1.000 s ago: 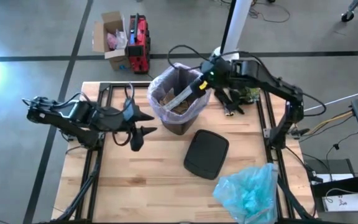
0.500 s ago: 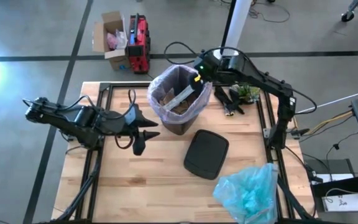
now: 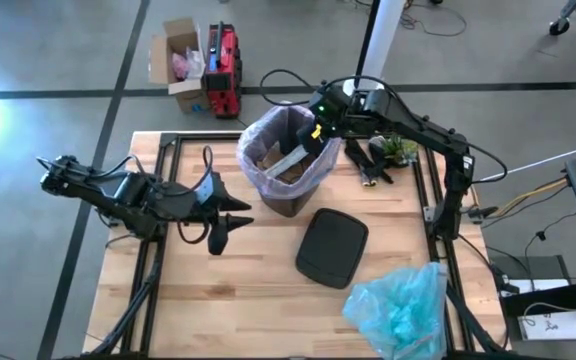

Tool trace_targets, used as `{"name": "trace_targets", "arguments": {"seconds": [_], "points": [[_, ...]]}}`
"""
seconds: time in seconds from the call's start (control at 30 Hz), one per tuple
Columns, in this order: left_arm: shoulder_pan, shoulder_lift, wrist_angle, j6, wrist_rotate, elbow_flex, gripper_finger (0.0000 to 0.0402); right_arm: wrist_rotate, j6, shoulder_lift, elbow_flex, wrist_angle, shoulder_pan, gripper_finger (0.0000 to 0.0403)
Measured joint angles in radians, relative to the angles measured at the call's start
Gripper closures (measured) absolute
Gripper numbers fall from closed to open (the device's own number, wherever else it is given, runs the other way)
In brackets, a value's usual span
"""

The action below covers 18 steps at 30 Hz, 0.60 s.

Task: Place trash/remove bag and relplace
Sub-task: Put the transparent plastic pouch into the black trash bin

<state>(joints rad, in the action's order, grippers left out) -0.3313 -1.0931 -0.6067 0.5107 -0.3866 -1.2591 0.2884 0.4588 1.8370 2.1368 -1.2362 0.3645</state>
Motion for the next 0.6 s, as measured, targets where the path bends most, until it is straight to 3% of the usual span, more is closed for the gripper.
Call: {"name": "trace_targets", "arguments": {"seconds": [0.37,0.6], "points": [[0.0,0.003,0.001,0.0,-0.004,0.0,0.0258,-0.013,-0.012,0.035,0.001,-0.054,0.0,0.04],[0.0,0.003,0.001,0.0,-0.005,0.0,0.0253,-0.105,-0.014,0.065,0.0,-0.059,-0.012,0.04]]}}
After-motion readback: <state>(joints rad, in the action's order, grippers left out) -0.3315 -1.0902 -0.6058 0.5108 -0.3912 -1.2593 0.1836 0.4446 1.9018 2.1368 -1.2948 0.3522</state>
